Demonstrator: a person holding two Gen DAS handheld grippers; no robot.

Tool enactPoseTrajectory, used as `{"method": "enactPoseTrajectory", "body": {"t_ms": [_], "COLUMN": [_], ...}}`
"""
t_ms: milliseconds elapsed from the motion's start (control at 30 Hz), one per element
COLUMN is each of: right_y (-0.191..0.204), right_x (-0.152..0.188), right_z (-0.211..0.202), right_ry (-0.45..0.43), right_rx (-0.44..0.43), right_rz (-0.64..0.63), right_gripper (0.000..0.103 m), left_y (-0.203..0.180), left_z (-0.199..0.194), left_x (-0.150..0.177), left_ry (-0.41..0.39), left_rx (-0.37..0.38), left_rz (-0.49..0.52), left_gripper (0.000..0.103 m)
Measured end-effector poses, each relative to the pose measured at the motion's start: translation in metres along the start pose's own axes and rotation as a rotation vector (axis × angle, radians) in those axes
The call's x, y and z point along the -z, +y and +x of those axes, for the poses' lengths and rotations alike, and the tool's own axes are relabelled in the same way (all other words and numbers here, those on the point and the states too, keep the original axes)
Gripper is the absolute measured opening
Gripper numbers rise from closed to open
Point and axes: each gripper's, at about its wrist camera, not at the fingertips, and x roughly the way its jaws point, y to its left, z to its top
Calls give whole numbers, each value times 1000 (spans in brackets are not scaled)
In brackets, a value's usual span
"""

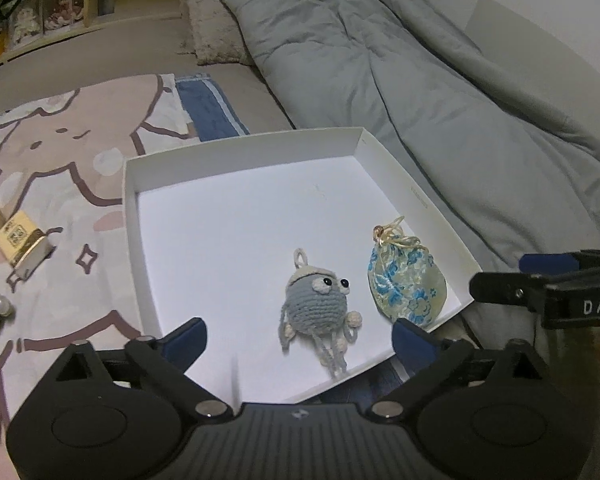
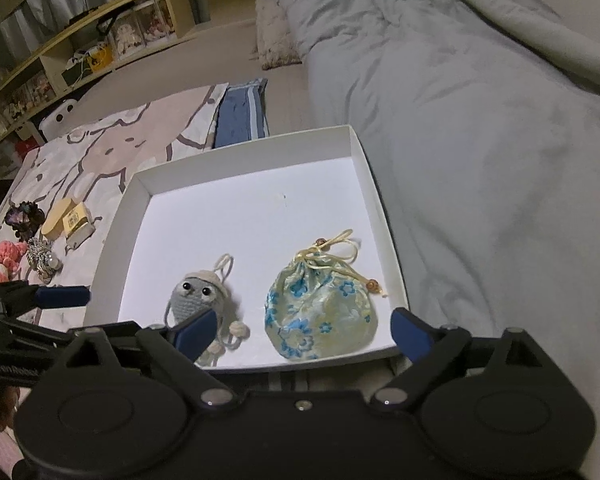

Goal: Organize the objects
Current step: 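Open both tools to release the doll and pouch, then withdraw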

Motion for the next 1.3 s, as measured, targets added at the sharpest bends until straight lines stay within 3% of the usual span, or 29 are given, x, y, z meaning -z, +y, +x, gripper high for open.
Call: {"method": "enactPoseTrajectory", "body": {"t_ms": [200,700,1067,1300], "right_y": [7,25,38,60], "right_x": [10,28,30,26], "right_z": [-17,-39,-40,-27], "right_ry": [-33,-83,-85,-85], "right_rx": [12,44,50,32], "right_rz": [-5,5,-2,-12], "right_gripper": [103,103,103,103], "left_y": [4,19,35,65], "left_z": [-17,-44,-57,-71], "left_x": [4,18,24,27], "left_ry": [-17,-51,-104,-123], "left_rx": [-4,-36,-71,-115], "left_rz": [7,-8,10,-15], "left_gripper": [103,103,103,103]}}
